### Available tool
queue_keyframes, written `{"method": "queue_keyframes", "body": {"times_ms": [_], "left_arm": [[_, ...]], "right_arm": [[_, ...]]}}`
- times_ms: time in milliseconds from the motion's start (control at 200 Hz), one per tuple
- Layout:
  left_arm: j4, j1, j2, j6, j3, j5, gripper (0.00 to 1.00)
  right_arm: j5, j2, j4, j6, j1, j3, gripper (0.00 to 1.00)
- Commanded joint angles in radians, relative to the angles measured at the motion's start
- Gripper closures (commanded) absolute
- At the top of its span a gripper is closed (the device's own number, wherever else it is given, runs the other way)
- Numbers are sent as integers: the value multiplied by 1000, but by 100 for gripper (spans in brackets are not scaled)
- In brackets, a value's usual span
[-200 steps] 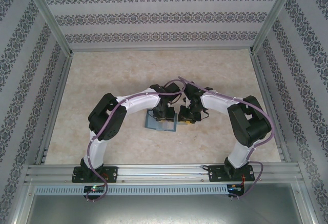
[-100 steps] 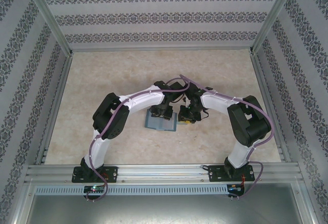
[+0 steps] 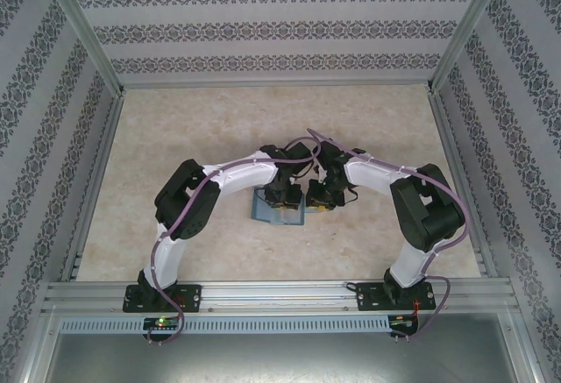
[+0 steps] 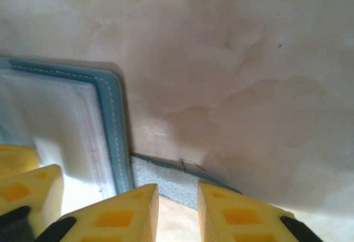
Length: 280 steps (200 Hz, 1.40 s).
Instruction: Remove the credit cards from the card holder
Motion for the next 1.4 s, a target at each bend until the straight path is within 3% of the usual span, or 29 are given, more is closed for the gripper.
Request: {"method": "queue_keyframes", "body": {"times_ms": [0, 130, 275, 500, 1029, 1394], "left_arm": [[101, 9, -30, -46, -24, 90, 77], [107, 9, -40, -53, -25, 86, 77], [64, 9, -67, -49, -14, 13, 65], [11, 10, -100, -35, 10, -42, 65], [224, 4, -34, -138, -8, 136, 69], [246, 4, 21, -156, -48, 149, 72]], "right_arm": [[13, -43, -22, 3, -14, -17, 75], [10, -35, -10, 2, -23, -33, 75], [4, -25, -5, -3, -31, -37, 75], [8, -73, -23, -11, -49, -39, 74], [5, 33, 0, -49, -80, -44, 76], [-4, 35, 3, -49, -80, -39, 76]]}}
